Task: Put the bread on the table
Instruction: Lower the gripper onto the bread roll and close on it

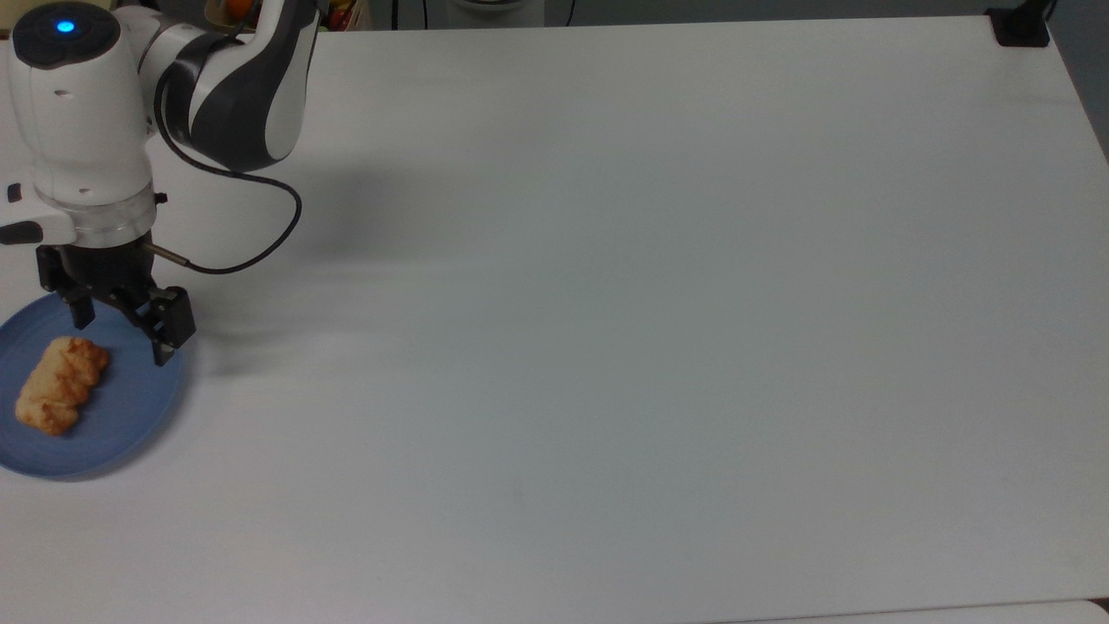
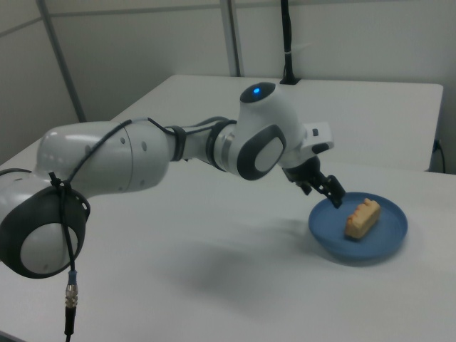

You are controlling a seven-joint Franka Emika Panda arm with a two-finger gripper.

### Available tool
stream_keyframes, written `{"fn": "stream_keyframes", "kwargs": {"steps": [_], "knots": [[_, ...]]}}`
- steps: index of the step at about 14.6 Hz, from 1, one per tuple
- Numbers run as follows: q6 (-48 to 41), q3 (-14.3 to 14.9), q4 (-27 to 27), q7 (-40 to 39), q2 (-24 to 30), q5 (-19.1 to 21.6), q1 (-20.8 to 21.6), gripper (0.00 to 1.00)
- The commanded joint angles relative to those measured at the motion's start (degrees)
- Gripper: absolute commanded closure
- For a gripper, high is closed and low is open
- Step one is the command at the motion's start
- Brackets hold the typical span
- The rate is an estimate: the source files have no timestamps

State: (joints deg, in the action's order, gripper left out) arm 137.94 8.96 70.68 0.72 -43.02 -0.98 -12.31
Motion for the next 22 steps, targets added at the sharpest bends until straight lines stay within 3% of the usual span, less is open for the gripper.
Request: {"fn": "stream_keyframes", "kwargs": {"steps": [1, 7, 15, 17, 19, 20, 22], "knots": [[7.3, 1.1, -1.8, -0.8, -3.2, 0.6, -0.7, 0.0], [16.3, 2.4, -1.6, -0.7, -6.7, 0.7, -1.8, 0.0], [20.9, 3.9, -1.7, -1.0, -9.1, 0.7, -2.5, 0.01], [21.7, 4.0, -1.5, -2.6, -9.1, 0.7, -2.6, 0.32], [22.1, 4.0, -1.4, -3.7, -9.0, 0.7, -2.6, 0.71], [22.0, 4.0, -1.4, -3.7, -9.0, 0.7, -2.6, 0.84], [22.0, 4.0, -1.3, -3.7, -8.9, 0.7, -2.5, 1.0]]}}
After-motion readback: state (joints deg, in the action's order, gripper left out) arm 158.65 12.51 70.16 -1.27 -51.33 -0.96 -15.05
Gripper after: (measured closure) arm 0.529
